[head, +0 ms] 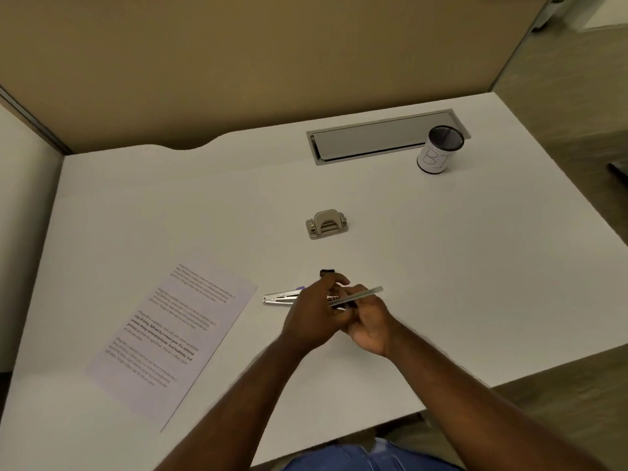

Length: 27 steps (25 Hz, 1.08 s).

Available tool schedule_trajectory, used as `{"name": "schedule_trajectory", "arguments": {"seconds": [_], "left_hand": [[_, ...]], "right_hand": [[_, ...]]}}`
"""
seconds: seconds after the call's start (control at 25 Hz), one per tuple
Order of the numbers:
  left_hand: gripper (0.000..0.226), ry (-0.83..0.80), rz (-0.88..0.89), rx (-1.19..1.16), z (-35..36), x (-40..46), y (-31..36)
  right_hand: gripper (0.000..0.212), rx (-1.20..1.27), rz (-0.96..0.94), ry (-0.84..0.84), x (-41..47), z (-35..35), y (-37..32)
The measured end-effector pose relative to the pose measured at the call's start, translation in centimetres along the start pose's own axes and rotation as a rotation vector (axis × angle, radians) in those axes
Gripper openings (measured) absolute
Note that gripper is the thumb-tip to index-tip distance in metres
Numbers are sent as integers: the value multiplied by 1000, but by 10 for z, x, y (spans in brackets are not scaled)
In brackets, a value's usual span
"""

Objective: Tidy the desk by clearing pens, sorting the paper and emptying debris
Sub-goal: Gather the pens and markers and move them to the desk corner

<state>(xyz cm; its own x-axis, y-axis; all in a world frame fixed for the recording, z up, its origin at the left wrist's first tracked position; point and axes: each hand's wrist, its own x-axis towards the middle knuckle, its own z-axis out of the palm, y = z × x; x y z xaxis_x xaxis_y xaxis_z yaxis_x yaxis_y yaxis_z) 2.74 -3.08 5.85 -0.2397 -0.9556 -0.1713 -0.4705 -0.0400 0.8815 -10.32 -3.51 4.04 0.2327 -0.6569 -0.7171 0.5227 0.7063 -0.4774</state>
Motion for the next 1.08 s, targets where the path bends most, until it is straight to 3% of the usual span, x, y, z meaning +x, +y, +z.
{"name": "schedule_trajectory", "arguments": {"seconds": [0.08, 0.2, 0.24, 0.44, 0.52, 0.6, 0.8, 0.88, 0.96, 1.08], "left_hand": [[42, 29, 27, 58, 11, 6, 7], [19, 64, 10, 97, 29, 18, 18], [12, 62, -59, 54, 38, 24, 24], [25, 15, -473, -412, 99, 59, 51], [24, -32, -577, -450, 130, 77, 68], [22, -97, -552, -278, 164, 96, 82], [25, -366, -235, 418, 230, 145, 114], [25, -530, -144, 527, 249, 165, 133], [24, -610, -93, 535, 264, 185, 149], [25, -653, -67, 491, 280, 214, 165]], "right_hand": [[27, 28, 11, 45, -2, -12, -10], [30, -160, 56, 182, -10, -38, -31], [28, -231, 58, 225, -12, -51, -41], [17, -285, -14, 266, -18, -123, -102], [20, -389, -30, 262, -21, -151, -131], [22, -505, -102, 295, -20, -180, -157], [30, -724, -392, 518, -16, -257, -227], [33, -1031, -294, 384, -20, -286, -252], [41, -1252, -74, 146, -26, -305, -269], [34, -1192, 105, -98, -32, -324, -280]]}}
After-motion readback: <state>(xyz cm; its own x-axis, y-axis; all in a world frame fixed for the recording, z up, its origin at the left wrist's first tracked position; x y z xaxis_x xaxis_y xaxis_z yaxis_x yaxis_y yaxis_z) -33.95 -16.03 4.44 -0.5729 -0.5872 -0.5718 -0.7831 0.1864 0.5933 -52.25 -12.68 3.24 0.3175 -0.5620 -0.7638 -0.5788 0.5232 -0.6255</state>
